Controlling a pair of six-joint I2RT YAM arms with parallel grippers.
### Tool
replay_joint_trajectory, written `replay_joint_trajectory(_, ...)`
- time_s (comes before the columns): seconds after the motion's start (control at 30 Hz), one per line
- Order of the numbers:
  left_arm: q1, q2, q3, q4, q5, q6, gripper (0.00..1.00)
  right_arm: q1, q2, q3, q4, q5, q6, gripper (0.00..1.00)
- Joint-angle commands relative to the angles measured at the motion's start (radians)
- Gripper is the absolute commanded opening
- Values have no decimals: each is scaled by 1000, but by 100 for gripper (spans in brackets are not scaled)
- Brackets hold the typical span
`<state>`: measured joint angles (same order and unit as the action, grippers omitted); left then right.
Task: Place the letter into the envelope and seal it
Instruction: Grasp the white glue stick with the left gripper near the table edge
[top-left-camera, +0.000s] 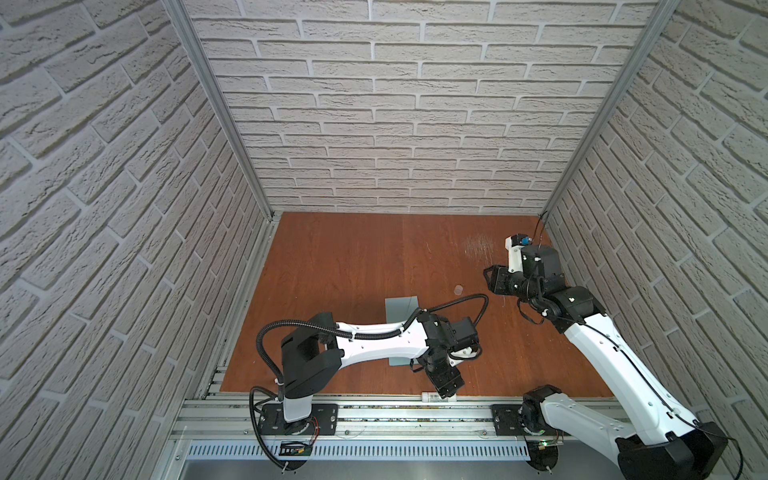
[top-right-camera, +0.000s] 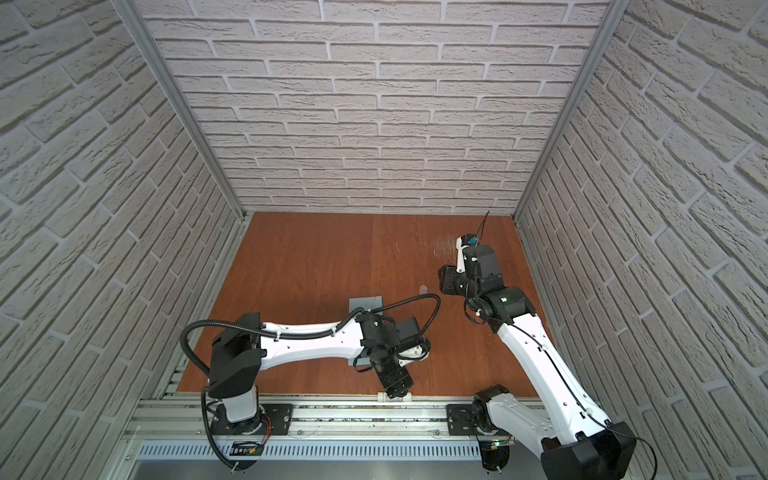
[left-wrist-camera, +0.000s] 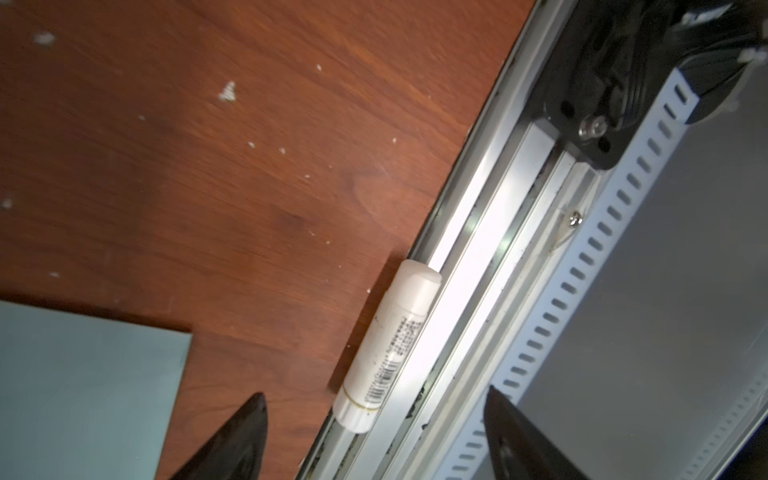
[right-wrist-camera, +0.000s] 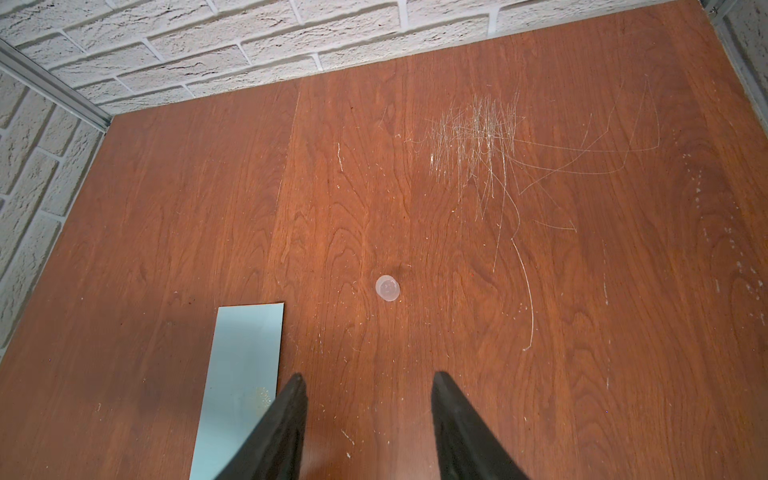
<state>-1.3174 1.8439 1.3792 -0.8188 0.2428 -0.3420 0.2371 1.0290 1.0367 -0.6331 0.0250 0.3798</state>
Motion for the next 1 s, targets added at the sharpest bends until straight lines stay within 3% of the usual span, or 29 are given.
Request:
replay_joint_trajectory(0.0, -42, 21, -5, 17, -43, -9, 83, -13, -25, -9, 8, -14, 1, 51)
replay_joint_trajectory(0.2, -59, 21, -54, 56, -131, 10, 82, -21, -30, -13, 9, -24, 7, 50)
replay_joint_trajectory(0.97, -83, 112, -141, 172, -109, 47, 48, -28, -33, -9, -6, -21, -1, 49)
